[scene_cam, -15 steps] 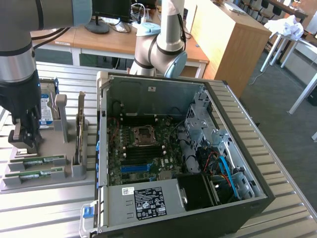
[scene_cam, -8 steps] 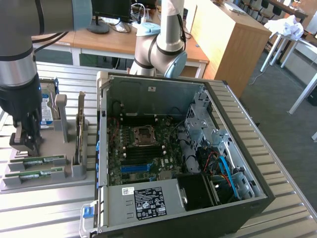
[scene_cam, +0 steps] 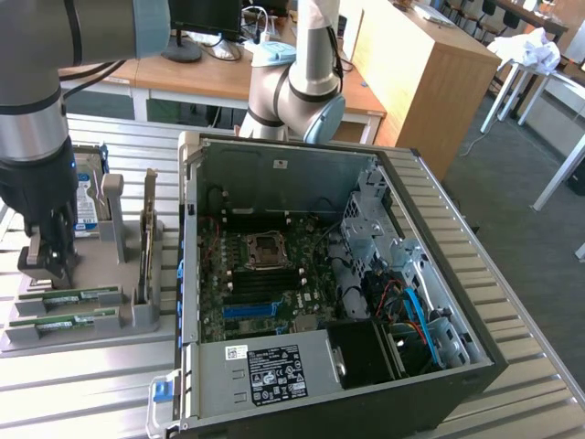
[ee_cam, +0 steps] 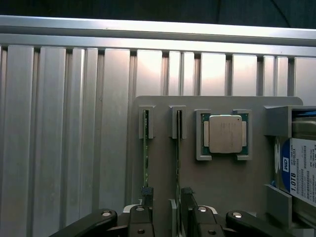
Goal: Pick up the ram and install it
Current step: 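Pick up the ram and move it above insertion slot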
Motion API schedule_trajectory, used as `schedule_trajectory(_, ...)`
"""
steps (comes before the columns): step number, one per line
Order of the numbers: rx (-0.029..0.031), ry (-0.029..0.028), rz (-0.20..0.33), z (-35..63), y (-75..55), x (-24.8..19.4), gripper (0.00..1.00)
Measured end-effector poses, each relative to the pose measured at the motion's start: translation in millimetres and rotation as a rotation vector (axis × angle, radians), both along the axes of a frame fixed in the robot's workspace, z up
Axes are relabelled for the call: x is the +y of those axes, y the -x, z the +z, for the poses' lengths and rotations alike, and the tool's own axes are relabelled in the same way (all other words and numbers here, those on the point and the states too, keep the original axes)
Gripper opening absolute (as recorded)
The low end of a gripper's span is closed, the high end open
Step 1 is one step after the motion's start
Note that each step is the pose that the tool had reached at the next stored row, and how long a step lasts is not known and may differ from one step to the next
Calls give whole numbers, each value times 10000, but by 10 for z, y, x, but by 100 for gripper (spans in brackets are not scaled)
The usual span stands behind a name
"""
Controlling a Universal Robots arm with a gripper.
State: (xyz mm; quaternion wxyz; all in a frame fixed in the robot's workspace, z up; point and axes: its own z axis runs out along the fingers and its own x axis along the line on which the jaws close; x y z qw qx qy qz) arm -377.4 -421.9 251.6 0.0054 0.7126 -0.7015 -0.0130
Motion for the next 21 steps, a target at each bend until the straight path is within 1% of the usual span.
schedule_trajectory(6, 2, 2, 2, 2, 1, -62, 36)
schedule_trajectory(13, 3, 2, 2, 2, 3, -111, 36)
schedule_trajectory(21, 2, 1, 1, -1, 3, -118, 36)
